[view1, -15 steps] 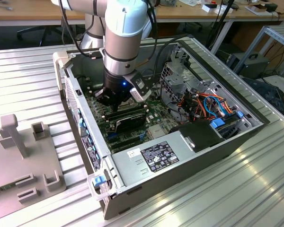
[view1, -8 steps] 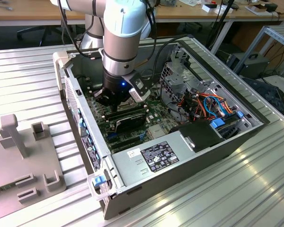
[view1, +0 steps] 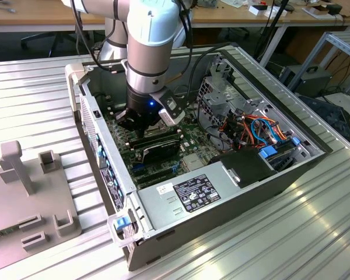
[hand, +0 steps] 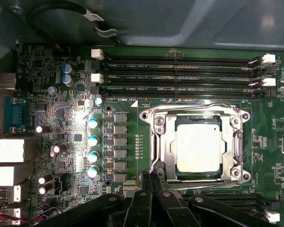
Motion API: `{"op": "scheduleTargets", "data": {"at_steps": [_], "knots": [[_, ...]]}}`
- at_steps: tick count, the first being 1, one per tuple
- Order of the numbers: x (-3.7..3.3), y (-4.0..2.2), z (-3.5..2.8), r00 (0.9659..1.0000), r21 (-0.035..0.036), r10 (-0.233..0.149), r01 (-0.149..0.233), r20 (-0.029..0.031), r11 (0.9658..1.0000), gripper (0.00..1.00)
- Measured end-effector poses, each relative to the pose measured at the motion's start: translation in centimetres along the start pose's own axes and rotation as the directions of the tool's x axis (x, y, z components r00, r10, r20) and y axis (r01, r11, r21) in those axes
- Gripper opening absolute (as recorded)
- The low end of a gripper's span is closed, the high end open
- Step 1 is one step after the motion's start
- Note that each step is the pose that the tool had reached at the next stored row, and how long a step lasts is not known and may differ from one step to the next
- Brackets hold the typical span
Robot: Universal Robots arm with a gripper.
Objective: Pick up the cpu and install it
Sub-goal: 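Install the second cpu locking lever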
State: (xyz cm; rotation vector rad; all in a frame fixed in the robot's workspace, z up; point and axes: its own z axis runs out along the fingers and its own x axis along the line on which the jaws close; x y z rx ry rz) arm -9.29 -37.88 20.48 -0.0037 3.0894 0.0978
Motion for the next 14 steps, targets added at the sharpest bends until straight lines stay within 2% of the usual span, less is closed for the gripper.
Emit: {"op": "scheduleTargets", "data": {"at_steps": [14], "knots": [[0.37,0.08,0.17,1.0,0.0015,0.0,0.0,0.0013,1.0,0.11]]}}
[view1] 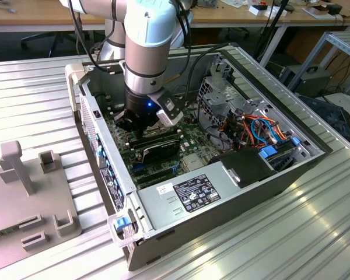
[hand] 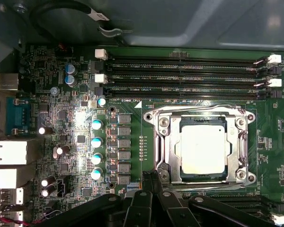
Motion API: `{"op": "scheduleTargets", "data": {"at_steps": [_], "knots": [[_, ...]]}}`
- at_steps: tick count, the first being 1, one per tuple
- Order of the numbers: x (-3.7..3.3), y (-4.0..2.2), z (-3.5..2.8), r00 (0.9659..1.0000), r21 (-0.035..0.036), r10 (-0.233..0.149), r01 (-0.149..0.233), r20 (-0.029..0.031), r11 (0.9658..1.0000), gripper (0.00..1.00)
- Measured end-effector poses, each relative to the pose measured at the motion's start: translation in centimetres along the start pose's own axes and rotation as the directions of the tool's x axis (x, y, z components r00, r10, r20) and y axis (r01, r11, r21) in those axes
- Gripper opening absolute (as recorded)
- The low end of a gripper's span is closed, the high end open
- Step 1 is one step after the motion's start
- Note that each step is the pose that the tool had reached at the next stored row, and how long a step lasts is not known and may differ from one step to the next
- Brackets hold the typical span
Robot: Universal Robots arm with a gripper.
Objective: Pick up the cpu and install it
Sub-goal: 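Install the second cpu locking lever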
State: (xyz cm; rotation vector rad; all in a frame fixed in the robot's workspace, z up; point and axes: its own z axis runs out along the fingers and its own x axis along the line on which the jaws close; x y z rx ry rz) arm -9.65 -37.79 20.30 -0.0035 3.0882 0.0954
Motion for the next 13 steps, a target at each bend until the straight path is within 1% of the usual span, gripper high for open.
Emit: {"op": "scheduleTargets", "data": {"at_steps": [7,13], "knots": [[0.0,-0.23,-0.02,1.0,0.0002,0.0,0.0,-0.0001,1.0,0.11],[0.0,-0.25,0.09,1.0,0.0005,0.0,0.0,-0.0003,1.0,0.11]]}}
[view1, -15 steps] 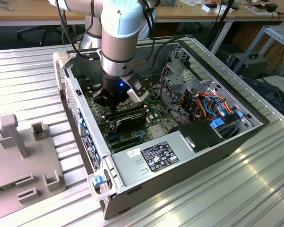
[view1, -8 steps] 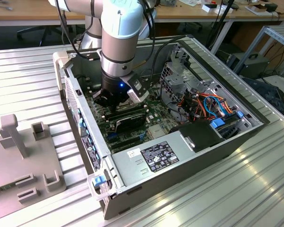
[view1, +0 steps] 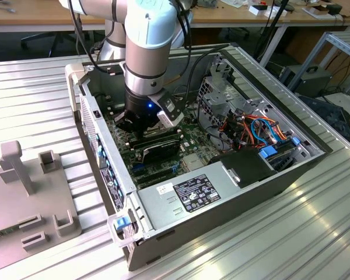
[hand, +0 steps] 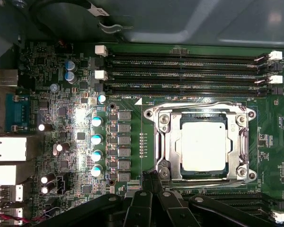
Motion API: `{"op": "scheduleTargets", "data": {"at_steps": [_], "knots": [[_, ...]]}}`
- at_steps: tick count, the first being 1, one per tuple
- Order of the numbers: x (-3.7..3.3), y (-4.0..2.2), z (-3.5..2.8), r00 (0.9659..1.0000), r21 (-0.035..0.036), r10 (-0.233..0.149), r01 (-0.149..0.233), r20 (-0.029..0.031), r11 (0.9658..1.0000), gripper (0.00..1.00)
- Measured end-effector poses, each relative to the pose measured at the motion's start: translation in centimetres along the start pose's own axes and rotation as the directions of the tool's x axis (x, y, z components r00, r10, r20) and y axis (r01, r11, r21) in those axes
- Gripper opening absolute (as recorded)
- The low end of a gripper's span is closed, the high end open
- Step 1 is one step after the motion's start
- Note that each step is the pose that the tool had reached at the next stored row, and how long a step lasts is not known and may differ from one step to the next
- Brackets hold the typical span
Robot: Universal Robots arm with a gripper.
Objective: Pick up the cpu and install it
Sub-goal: 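Install the second cpu locking lever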
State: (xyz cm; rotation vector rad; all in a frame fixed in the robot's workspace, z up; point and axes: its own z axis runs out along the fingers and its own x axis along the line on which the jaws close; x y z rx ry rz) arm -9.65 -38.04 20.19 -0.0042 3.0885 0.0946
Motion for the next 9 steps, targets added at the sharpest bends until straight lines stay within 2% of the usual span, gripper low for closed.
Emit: {"op": "scheduleTargets", "data": {"at_steps": [9], "knots": [[0.01,-0.01,0.24,1.0,-0.0001,0.0,0.0,0.0001,1.0,0.11]]}}
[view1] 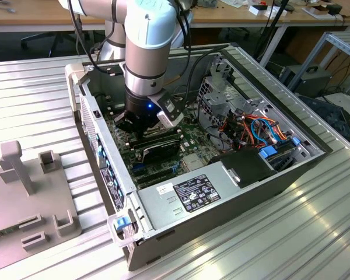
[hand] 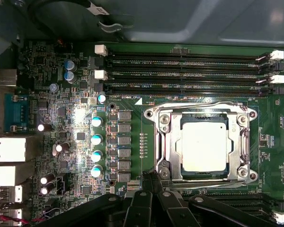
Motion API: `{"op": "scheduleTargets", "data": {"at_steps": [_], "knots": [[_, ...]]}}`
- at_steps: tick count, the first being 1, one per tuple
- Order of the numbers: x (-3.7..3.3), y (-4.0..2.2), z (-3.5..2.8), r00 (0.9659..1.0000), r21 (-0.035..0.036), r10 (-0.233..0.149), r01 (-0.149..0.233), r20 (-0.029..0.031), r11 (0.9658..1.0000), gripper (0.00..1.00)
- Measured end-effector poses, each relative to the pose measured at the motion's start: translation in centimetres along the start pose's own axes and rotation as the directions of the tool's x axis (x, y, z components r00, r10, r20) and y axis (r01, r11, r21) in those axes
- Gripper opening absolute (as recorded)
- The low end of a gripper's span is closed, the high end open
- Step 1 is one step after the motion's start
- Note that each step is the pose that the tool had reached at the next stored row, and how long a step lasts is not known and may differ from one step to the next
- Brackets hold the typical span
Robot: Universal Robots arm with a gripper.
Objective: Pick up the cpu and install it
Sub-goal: 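Install the second cpu locking lever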
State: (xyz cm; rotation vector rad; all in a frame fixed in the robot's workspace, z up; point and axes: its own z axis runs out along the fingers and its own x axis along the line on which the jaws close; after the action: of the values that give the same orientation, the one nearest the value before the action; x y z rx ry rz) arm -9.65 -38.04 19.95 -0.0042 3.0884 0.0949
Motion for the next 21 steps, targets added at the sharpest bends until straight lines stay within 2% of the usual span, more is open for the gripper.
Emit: {"op": "scheduleTargets", "data": {"at_steps": [3,4,5,6,11,15,20,21], "knots": [[-0.03,0.01,-0.07,1.0,-0.0005,0.0,0.0,-0.0034,1.0,0.11],[-0.05,0.03,-0.25,1.0,-0.001,0.0,0.0,-0.009,1.0,0.11],[-0.08,0.04,-0.55,0.9998,-0.0006,0.001,-0.001,-0.0178,1.0,0.11],[-0.11,0.04,-0.77,0.9997,-0.0001,0.001,-0.001,-0.024,1.0,0.11],[-0.18,0.07,-1.24,0.9995,-0.0001,0.002,-0.002,-0.0328,1.0,0.11],[-0.26,0.07,-1.3,0.9994,-0.0001,0.002,-0.002,-0.0339,1.0,0.11],[-2.38,0.07,-1.19,0.9994,-0.0001,0.002,-0.002,-0.0337,1.0,0.11],[-2.47,0.1,-1.18,0.9994,-0.0001,0.002,-0.002,-0.0338,1.0,0.11]]}}
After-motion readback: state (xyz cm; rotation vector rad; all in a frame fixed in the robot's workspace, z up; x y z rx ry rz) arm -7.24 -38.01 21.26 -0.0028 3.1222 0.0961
